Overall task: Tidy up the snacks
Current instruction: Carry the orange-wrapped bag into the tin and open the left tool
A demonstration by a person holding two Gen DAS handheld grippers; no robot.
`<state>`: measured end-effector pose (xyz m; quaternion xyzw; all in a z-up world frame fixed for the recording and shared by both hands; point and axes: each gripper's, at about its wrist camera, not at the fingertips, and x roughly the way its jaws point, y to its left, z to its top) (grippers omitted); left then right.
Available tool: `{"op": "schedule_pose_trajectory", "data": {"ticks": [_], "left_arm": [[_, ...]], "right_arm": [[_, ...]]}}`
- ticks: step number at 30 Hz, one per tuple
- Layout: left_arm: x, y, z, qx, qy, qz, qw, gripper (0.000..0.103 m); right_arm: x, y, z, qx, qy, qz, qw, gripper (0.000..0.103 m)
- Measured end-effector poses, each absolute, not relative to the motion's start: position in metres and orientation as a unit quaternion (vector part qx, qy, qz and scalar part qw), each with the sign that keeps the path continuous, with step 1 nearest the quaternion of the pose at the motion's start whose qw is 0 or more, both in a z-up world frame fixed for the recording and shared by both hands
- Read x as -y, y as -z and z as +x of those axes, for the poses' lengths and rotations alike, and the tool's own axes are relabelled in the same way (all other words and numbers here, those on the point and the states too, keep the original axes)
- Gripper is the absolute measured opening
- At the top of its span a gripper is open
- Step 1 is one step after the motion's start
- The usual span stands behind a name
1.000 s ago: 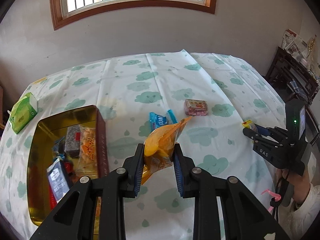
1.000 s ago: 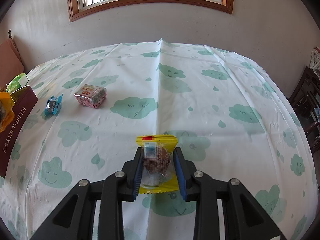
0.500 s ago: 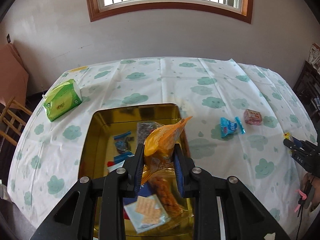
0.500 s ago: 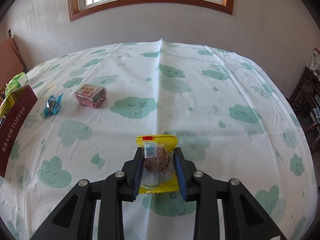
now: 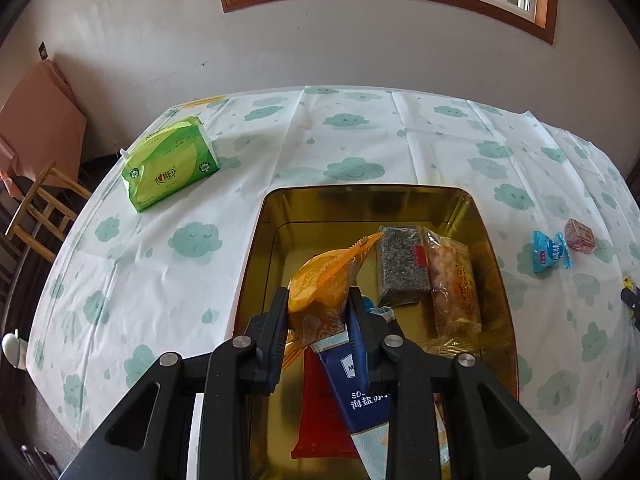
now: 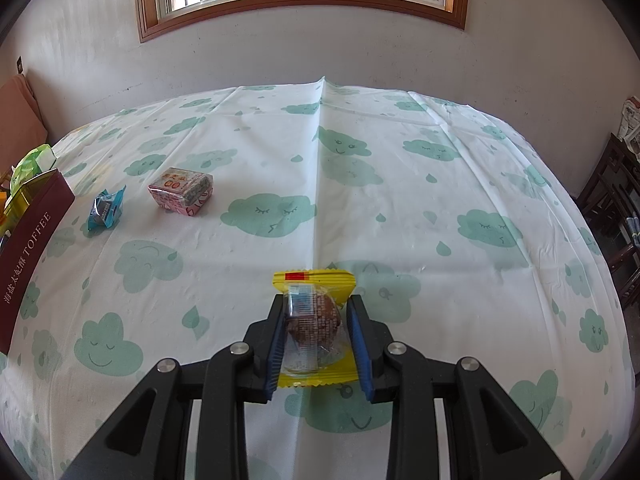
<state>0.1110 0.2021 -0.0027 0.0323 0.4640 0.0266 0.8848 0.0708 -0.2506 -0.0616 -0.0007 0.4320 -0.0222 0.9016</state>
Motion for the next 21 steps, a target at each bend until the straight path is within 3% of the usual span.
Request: {"op": "schedule_pose_trajectory", "data": {"ticks": [21], "left_arm": [[-0.206,0.032,0.123,-0.483,-0.037,0.048,0.874,0.027]], "right_arm": [[0.25,0.061,0.071,-0.432,0.023,-0.001,0.901,0.031]]}}
